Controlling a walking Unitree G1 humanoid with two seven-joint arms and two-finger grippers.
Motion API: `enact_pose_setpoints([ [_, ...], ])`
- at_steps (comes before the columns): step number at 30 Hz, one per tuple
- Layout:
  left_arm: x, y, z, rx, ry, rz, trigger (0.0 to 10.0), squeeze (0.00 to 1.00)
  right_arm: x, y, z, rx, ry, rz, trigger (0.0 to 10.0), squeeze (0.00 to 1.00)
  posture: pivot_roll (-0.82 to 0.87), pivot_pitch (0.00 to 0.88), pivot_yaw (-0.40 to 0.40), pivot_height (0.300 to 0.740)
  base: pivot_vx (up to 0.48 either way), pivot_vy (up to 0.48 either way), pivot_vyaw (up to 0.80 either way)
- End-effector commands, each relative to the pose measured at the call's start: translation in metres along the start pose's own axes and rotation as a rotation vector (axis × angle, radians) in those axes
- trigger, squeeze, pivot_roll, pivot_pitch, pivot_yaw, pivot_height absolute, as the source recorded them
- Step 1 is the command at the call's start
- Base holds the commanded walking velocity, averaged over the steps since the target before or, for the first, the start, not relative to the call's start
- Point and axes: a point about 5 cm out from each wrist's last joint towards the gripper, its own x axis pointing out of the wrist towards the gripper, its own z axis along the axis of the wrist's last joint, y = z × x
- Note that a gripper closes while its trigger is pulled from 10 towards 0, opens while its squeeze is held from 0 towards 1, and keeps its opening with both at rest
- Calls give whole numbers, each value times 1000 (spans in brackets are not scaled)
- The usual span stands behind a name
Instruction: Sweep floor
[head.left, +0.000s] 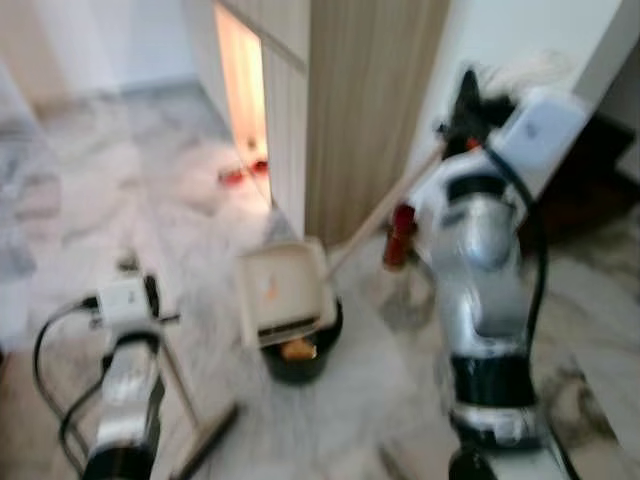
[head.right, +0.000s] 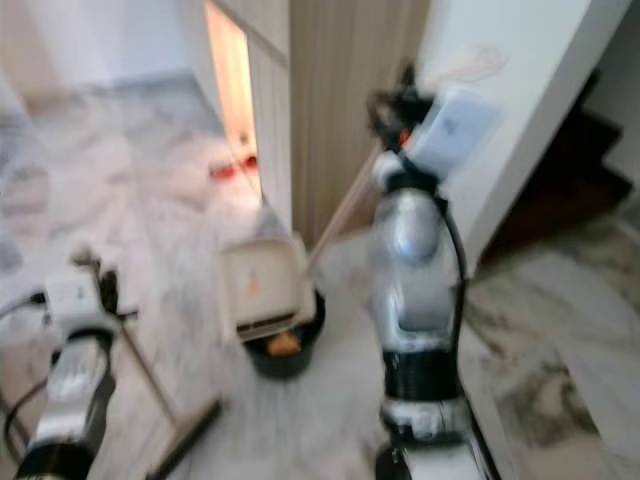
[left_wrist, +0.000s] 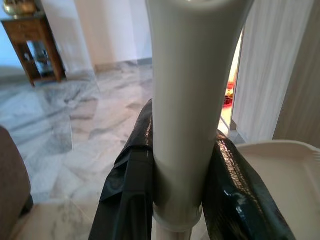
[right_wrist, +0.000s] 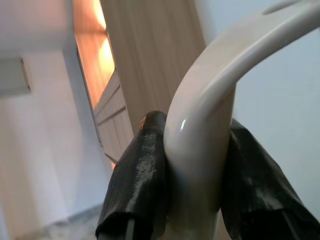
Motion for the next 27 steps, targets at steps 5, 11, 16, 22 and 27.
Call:
enact_pose_setpoints([
  [5,3,-6,8,-13,-37,-7,10000,0,5,-5,16,12,-74,-11,10000,0,58,0,-10,740,261,0,0],
  [11,3,-6,7,-15,-34,-3,10000,0,5,-4,15,11,-73,-7,10000,0,55,0,-14,740,258,0,0],
  [16,2,-7,6,-18,-32,-1,10000,0,6,-5,16,10,-74,-4,10000,0,55,0,-18,740,256,0,0],
  [22,2,-7,5,-20,-28,4,10000,0,7,-4,16,10,-74,1,10000,0,57,0,-23,740,257,0,0],
  [27,1,-6,4,-22,-24,10,10000,0,7,-3,16,12,-74,6,10000,0,58,0,-27,740,255,0,0],
])
